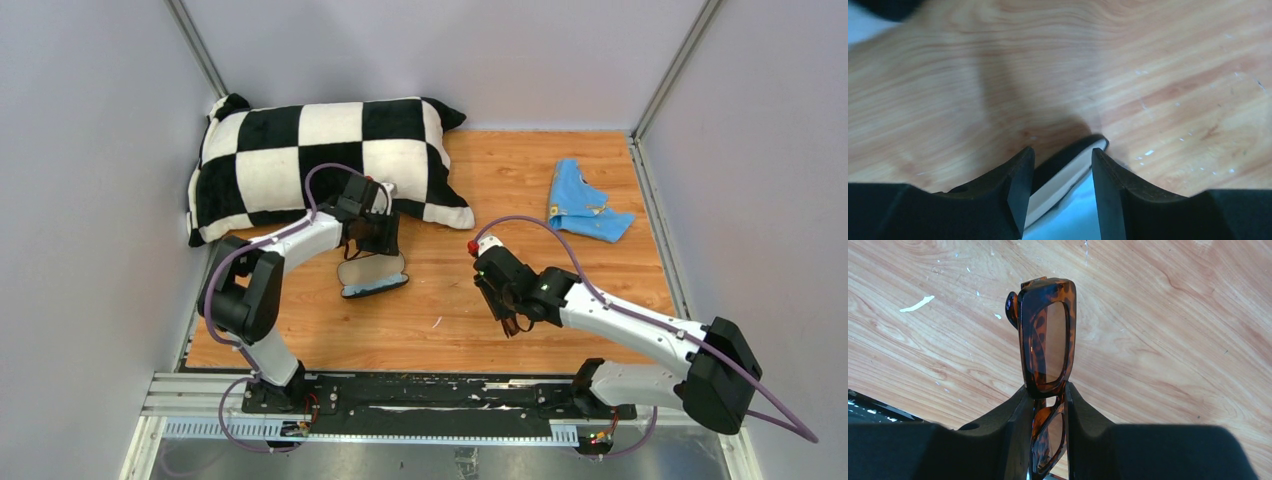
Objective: Organize the sunglasses
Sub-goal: Adjust the sunglasses case at the center of the board.
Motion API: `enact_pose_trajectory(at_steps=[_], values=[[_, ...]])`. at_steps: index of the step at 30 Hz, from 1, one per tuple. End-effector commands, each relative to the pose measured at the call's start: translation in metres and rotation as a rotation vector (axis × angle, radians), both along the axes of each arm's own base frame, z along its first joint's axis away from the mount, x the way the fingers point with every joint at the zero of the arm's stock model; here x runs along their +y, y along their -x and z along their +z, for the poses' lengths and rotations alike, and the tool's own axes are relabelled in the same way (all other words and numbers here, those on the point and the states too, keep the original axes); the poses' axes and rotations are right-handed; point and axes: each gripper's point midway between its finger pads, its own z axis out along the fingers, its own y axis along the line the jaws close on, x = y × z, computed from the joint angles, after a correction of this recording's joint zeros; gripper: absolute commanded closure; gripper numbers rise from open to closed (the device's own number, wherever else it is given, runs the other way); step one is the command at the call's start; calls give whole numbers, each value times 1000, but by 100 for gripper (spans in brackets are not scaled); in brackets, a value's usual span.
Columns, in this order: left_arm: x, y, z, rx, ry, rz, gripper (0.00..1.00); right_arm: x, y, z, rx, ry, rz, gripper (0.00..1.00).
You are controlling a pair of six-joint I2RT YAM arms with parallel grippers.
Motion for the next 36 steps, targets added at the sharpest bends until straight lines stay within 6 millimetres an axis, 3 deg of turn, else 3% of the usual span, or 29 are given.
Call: enact_pose_trajectory(at_steps=[1,6,10,15,18,22,25,31,36], values=[[-40,10,1,23,92,-127,49,-12,2,2,-15,15,-30,71],[-65,15,8,35,141,-178,48,-17,2,7,-33,7,-42,71],[-67,12,31,-10,156,-171,44,-17,2,8,-37,4,-40,71],[-49,10,77,-121,130,-92,39,-15,0,9,-36,6,-34,71],[-21,15,85,-142,58,41,39,-13,-1,10,-38,3,-30,71],[43,35,75,-137,-114,333,40,-9,-3,9,-33,4,-15,72],[73,55,64,-99,-82,464,39,-6,-4,8,-32,0,-5,72],[104,75,27,-38,45,581,40,-1,-2,2,-7,-1,15,72],[90,67,-5,30,101,524,42,0,-2,3,-12,-14,15,72]])
